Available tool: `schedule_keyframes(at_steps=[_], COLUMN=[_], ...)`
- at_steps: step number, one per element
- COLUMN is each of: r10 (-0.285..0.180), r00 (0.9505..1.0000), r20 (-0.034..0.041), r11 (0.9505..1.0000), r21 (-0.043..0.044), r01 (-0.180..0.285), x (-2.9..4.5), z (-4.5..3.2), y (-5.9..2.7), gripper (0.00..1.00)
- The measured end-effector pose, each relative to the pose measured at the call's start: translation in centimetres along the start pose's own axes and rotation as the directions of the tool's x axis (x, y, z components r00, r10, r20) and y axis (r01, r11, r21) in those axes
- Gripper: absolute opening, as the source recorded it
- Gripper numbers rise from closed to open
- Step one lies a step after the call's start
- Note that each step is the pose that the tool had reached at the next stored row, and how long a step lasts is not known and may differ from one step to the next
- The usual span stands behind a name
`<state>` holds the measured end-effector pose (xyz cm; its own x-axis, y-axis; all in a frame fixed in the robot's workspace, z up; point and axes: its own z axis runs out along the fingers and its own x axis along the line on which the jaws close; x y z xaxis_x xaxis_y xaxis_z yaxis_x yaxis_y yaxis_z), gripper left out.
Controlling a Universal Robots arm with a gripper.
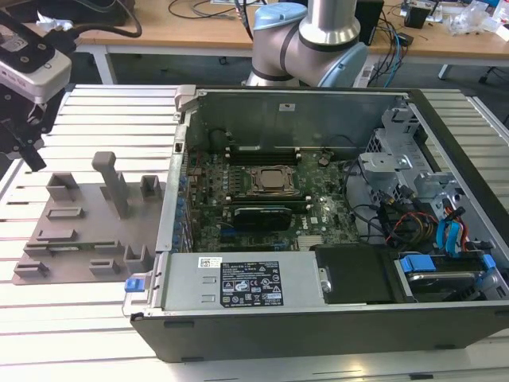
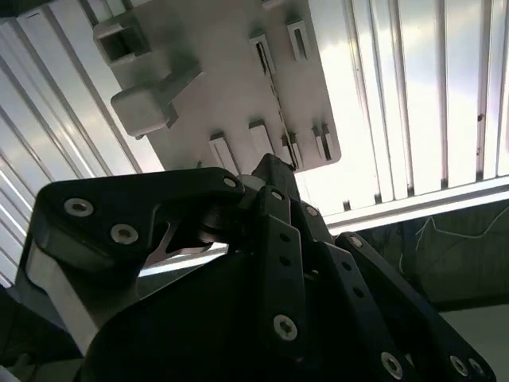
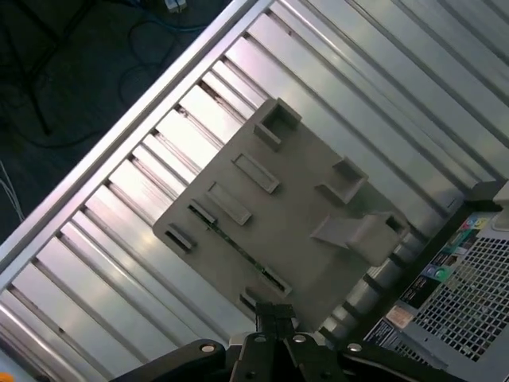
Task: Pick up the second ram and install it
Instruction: 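Pick up the second ram and move it above second insertion slot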
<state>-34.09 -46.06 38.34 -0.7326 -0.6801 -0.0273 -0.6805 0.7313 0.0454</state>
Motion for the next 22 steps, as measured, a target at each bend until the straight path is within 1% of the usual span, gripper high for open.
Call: schedule_keyframes(at_steps=[4,7,8,10,13,15,16,19,20,22], r10=[-0.045,-0.082,-0.099,-0.111,-0.152,-0.164,-0.177,-0.199,-0.212,-0.249], r00=[0.999,0.9966,0.9951,0.9938,0.9883,0.9864,0.9842,0.98,0.9771,0.9684], r20=[-0.0021,-0.0037,-0.0044,-0.005,-0.0067,-0.0072,-0.0077,-0.0086,-0.0091,-0.0105], r11=[0.999,0.9966,0.9951,0.9938,0.9883,0.9864,0.9842,0.98,0.9772,0.9684], r21=[-0.0013,-0.0024,-0.0029,-0.0033,-0.0047,-0.0051,-0.0056,-0.0063,-0.0068,-0.0083], r01=[0.045,0.082,0.099,0.111,0.152,0.164,0.177,0.199,0.212,0.249], x=[0.0,0.0,0.0,0.0,0.0,0.0,0.0,0.0,0.0,0.0], z=[0.0,0.0,0.0,0.0,0.0,0.0,0.0,0.0,0.0,0.0], y=[0.0,0.0,0.0,0.0,0.0,0.0,0.0,0.0,0.0,0.0], gripper=[0.1,0.1,0.1,0.1,0.1,0.1,0.1,0.1,0.1,0.1])
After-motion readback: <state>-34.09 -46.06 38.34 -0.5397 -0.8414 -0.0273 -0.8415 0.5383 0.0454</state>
